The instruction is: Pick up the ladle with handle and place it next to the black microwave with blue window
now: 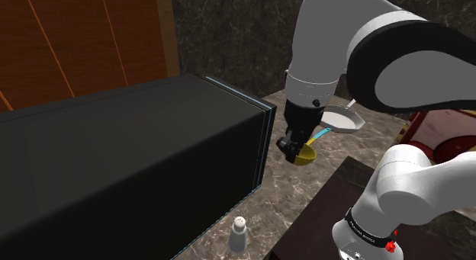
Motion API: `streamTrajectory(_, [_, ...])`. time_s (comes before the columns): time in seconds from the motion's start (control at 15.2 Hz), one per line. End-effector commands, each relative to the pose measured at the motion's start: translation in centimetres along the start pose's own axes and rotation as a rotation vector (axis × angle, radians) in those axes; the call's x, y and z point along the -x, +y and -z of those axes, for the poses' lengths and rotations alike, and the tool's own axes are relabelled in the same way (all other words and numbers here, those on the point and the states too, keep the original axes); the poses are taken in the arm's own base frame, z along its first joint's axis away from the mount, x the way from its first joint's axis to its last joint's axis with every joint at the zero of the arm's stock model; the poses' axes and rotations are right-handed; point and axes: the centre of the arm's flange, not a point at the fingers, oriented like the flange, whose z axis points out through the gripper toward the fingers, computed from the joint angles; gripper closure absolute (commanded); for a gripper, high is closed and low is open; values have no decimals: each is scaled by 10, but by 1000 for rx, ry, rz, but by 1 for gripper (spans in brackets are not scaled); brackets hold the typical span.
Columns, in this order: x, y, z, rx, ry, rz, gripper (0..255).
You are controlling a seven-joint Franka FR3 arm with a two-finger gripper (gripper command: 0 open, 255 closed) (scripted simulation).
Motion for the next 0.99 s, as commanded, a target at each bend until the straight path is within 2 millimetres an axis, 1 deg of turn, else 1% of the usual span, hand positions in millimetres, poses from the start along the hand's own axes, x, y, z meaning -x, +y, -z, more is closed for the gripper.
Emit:
streamTrajectory(0.0, [1,-2,-12,0,0,0,255])
streamTrajectory(0.92, [1,-9,-85,0,0,0,255])
